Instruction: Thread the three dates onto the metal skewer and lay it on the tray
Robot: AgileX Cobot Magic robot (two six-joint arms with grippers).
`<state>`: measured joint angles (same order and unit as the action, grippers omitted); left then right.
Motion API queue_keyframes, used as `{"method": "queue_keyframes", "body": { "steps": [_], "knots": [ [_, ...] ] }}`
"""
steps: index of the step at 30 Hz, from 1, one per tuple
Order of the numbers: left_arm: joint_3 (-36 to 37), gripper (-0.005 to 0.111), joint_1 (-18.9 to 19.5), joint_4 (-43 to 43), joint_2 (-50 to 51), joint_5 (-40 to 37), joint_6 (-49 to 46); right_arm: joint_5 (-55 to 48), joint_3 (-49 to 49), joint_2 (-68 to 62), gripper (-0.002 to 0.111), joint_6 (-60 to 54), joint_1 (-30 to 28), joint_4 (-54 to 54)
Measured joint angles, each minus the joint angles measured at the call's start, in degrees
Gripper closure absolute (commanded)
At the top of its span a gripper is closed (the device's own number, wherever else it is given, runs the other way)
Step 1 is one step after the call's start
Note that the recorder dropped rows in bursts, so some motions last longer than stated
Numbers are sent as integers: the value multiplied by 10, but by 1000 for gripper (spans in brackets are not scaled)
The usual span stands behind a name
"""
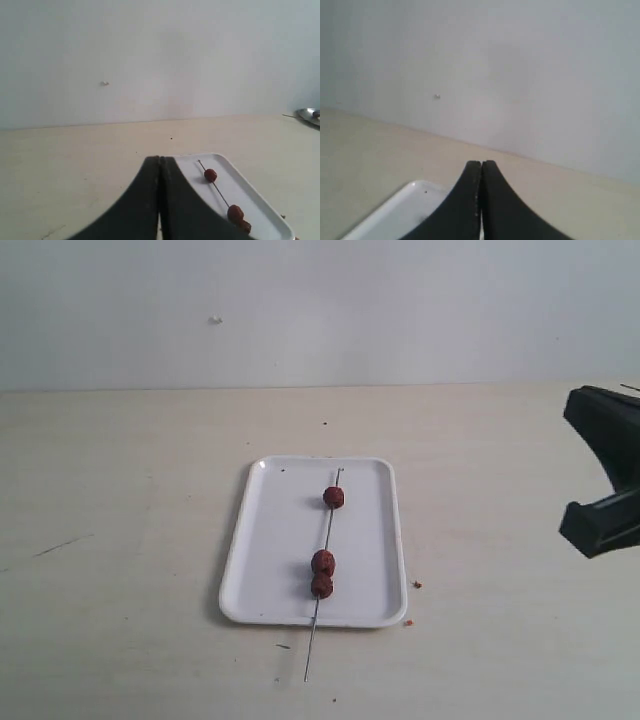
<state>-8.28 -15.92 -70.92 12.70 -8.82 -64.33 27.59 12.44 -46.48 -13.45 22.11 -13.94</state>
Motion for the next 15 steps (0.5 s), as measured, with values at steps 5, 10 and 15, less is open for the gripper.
{"method": "queue_keyframes", "body": {
  "steps": [5,10,15],
  "knots": [
    [42,107,0,-10,-32,-1,2,1,-15,82,108,20,0,-13],
    [46,107,0,-13,-33,-2,2,2,-15,105,108,24,0,-13],
    [46,107,0,-13,-33,-2,2,1,-15,107,108,21,-4,-13]
  ]
}}
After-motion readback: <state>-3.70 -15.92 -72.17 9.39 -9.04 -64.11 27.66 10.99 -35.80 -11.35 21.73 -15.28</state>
